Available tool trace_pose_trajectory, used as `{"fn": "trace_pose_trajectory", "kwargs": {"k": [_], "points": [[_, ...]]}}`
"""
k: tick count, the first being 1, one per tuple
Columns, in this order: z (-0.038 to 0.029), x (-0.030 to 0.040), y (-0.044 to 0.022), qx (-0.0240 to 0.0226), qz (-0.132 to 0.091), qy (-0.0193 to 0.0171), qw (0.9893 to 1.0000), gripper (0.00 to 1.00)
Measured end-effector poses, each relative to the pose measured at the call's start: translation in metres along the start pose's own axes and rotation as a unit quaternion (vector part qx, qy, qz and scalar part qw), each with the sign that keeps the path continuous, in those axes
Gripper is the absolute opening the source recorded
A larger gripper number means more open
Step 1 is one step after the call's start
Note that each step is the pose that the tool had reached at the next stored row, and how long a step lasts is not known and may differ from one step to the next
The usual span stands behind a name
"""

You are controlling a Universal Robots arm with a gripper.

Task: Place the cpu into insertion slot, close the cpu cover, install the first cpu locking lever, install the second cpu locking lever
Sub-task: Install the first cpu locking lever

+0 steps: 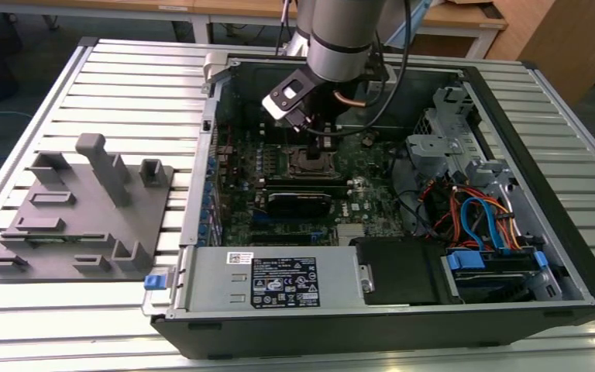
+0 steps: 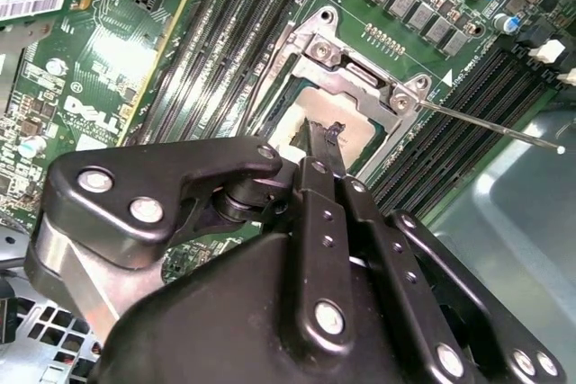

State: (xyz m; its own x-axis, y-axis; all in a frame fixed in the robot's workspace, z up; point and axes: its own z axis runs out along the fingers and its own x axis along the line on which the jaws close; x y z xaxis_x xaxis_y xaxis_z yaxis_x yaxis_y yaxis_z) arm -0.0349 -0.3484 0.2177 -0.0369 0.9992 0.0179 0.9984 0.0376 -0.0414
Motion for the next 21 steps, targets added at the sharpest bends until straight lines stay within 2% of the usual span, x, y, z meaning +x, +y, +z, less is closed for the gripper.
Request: {"fn": "trace_pose_trajectory", "kwargs": {"k": [3,11,21], "points": [[-0.0012,0.0,-0.0001,0.0001,0.0,-0.0028,1.0,0.11],[-0.0012,0.0,-0.0001,0.0001,0.0,-0.0031,1.0,0.11],[-0.0011,0.0,-0.0008,-0.002,0.0,-0.0031,1.0,0.11]]}}
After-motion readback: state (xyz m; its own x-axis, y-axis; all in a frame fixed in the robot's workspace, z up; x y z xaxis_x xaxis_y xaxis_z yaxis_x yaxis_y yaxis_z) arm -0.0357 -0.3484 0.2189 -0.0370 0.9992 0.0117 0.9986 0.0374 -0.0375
